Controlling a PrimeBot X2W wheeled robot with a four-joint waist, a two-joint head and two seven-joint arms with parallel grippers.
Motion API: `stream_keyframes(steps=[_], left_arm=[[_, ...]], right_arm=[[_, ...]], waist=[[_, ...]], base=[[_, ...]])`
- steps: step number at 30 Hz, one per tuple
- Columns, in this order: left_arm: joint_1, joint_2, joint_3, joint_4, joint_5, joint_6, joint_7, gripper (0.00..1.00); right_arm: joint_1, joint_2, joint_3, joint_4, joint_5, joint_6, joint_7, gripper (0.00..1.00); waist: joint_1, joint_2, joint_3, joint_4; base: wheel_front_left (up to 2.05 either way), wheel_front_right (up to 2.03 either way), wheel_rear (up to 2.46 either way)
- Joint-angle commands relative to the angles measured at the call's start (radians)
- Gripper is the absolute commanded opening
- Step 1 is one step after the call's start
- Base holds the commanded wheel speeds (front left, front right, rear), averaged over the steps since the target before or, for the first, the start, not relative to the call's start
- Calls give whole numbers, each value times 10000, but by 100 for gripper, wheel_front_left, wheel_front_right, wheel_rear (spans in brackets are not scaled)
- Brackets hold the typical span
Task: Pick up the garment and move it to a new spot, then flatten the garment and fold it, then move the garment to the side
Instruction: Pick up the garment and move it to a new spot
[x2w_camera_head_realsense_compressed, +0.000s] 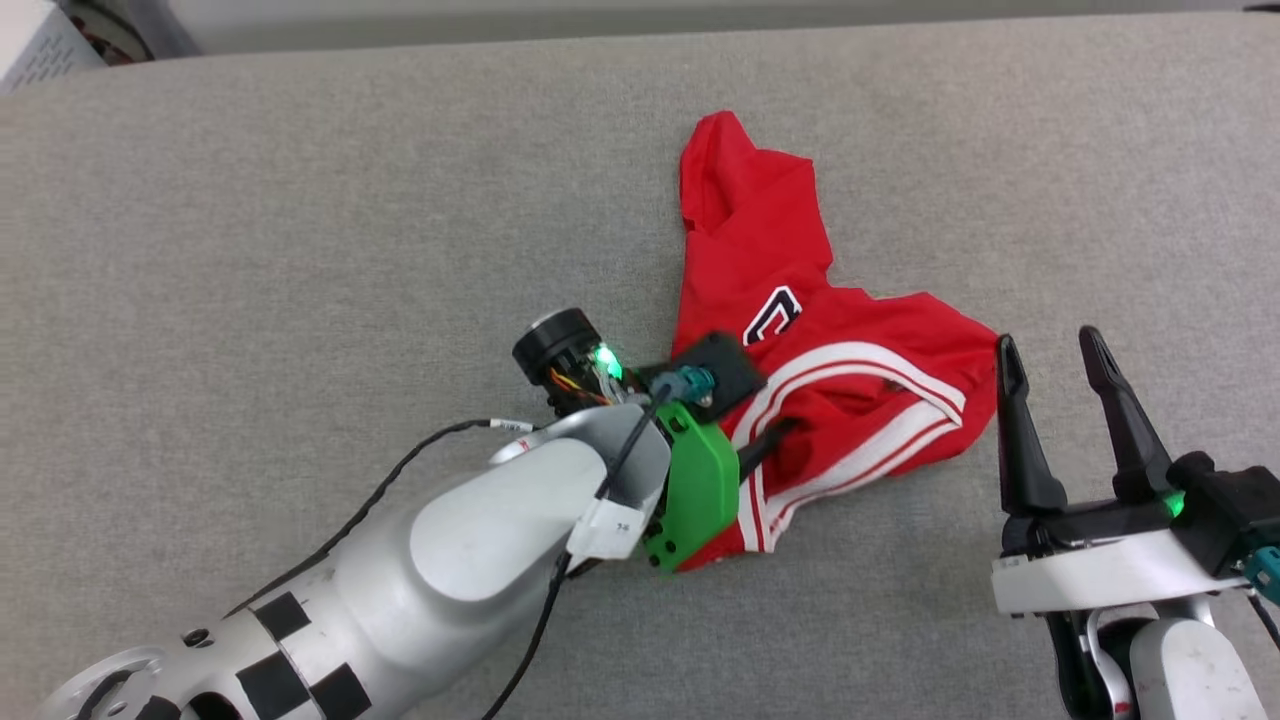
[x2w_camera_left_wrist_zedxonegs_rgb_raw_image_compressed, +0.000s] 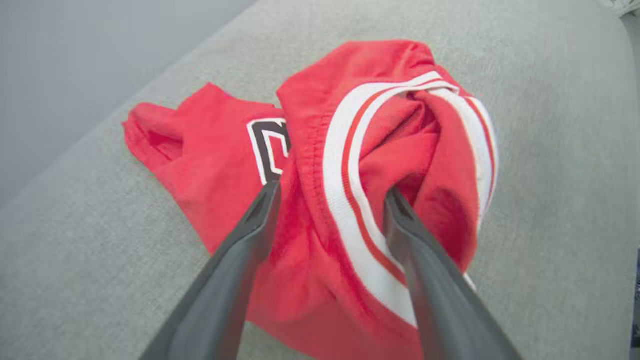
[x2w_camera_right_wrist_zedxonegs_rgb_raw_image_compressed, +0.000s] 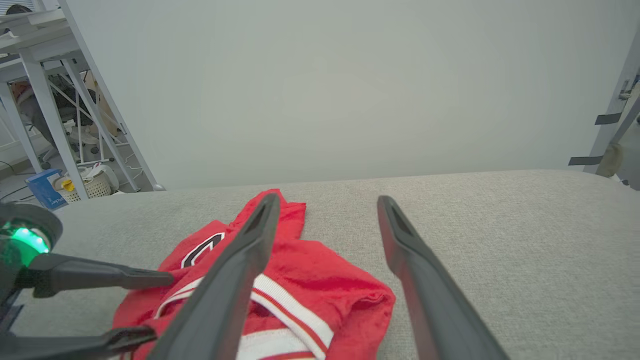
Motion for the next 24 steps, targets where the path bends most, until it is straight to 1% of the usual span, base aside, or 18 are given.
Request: stream_keyframes(steps=[1, 4, 7, 12, 14, 19, 21, 24], left_arm=[[-61, -70, 201, -1, 65, 206, -399, 100], [90, -30, 586, -80, 120, 678, -1247, 100], [335, 83, 894, -180, 119, 1113, -1881, 100], [895, 396, 1504, -370, -49, 1871, -2795, 100], [1184, 574, 1837, -452, -107, 2252, -3121, 100], [1928, 992, 2717, -757, -35, 3123, -3491, 100], [2324, 1131, 3247, -1047, 87, 3479, -3530, 100], [2984, 1249, 4110, -1675, 504, 3814, -3537, 100]], right_arm=[[199, -18, -49, 37, -82, -7, -74, 100], [401, -18, -104, 57, -150, -7, -74, 100], [538, -18, -132, 65, -209, -7, -74, 100], [698, -18, -190, 56, -266, -7, -74, 100], [778, -18, -210, 45, -282, -7, -74, 100], [926, -18, -276, 38, -300, -7, -74, 100], [958, -18, -291, 37, -317, -7, -74, 100], [970, -18, -330, 35, -345, -7, -74, 100]], waist=[[0, 35, -478, 268], [0, 35, -772, 452], [0, 35, -992, 600], [0, 35, -1262, 806], [0, 35, -1373, 891], [0, 35, -1529, 1051], [0, 35, -1573, 1097], [0, 35, -1609, 1135]], base=[[0, 0, 0], [0, 0, 0], [0, 0, 0], [0, 0, 0], [0, 0, 0], [0, 0, 0], [0, 0, 0], [0, 0, 0]])
